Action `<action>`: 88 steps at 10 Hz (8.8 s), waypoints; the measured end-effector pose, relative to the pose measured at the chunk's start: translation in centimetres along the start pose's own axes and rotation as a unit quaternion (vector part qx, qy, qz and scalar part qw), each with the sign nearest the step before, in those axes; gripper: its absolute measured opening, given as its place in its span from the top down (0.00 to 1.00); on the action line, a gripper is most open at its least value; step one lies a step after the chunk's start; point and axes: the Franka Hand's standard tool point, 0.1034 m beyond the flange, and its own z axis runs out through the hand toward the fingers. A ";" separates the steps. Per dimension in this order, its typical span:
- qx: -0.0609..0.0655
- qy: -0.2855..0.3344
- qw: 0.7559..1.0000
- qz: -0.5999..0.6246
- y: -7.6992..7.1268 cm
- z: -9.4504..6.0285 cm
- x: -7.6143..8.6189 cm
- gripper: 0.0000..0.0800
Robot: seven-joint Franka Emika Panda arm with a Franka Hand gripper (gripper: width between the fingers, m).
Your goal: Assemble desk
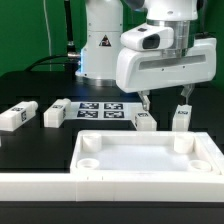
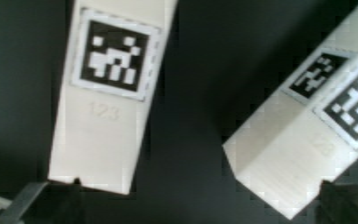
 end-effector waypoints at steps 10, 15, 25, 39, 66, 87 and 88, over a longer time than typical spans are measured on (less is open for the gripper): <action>0.040 -0.032 0.936 0.349 -0.5 0.2 1.4 0.19; 0.052 -0.082 0.945 0.311 -0.4 0.1 2.1 0.19; 0.135 -0.340 0.905 0.215 -1.8 0.9 2.5 0.19; 0.136 -0.457 0.855 0.205 -3.6 3.4 1.8 0.51; 0.095 -0.013 0.974 0.204 1.8 -10.9 10.8 0.64; -0.014 0.248 0.968 0.032 4.6 -13.0 15.8 0.64; -0.017 0.245 0.969 0.017 4.4 -12.7 15.8 0.64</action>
Offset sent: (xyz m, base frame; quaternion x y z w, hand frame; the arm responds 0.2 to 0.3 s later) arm 0.0315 -0.0156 0.0092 -0.0720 -0.0230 0.0856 0.9935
